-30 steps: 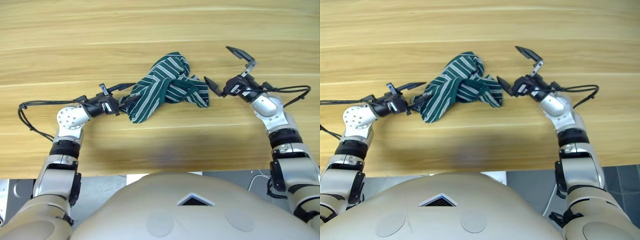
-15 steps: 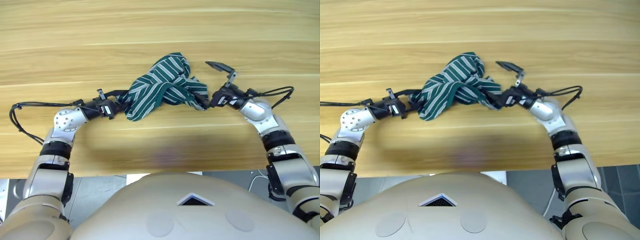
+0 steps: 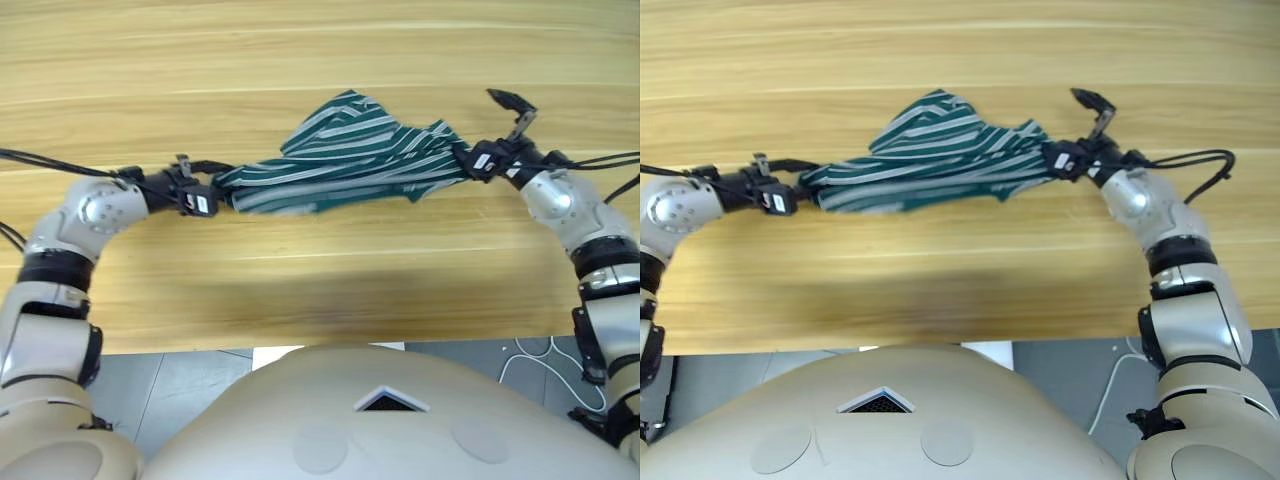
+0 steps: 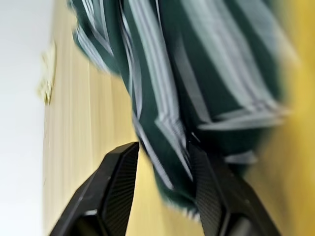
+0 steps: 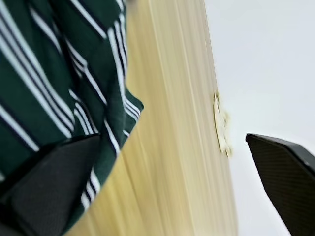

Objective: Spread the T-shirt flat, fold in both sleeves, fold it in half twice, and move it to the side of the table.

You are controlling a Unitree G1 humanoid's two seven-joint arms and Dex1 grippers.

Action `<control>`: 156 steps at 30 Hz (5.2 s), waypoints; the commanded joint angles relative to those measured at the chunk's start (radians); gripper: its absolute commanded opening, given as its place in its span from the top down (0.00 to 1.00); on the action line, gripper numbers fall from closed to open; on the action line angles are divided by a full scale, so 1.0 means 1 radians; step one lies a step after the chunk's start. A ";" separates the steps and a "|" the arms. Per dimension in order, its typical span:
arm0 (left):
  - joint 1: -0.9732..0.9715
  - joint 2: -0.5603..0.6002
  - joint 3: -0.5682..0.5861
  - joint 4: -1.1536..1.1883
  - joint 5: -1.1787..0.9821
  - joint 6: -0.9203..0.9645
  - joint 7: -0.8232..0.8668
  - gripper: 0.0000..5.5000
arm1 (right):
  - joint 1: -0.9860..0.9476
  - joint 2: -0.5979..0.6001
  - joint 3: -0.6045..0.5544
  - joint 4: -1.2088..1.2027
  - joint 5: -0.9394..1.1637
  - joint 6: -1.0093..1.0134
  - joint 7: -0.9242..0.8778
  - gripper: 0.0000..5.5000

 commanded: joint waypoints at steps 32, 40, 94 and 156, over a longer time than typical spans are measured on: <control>0.019 0.116 0.206 0.070 -0.452 -0.219 -0.004 0.65 | 0.371 -0.049 -0.195 -0.584 0.393 -0.213 0.367 0.02; 0.346 0.190 0.124 -0.309 -0.622 -0.127 -0.311 0.65 | 0.449 -0.098 -0.044 -0.761 0.443 -0.279 0.593 0.02; 0.341 0.112 0.032 -0.368 -0.220 0.057 -0.133 1.00 | 0.387 -0.010 0.128 -0.694 0.149 0.031 0.593 1.00; -0.012 -0.140 0.009 0.146 -0.146 -0.213 0.107 1.00 | 0.130 -0.080 -0.014 -0.396 0.139 -0.098 0.298 1.00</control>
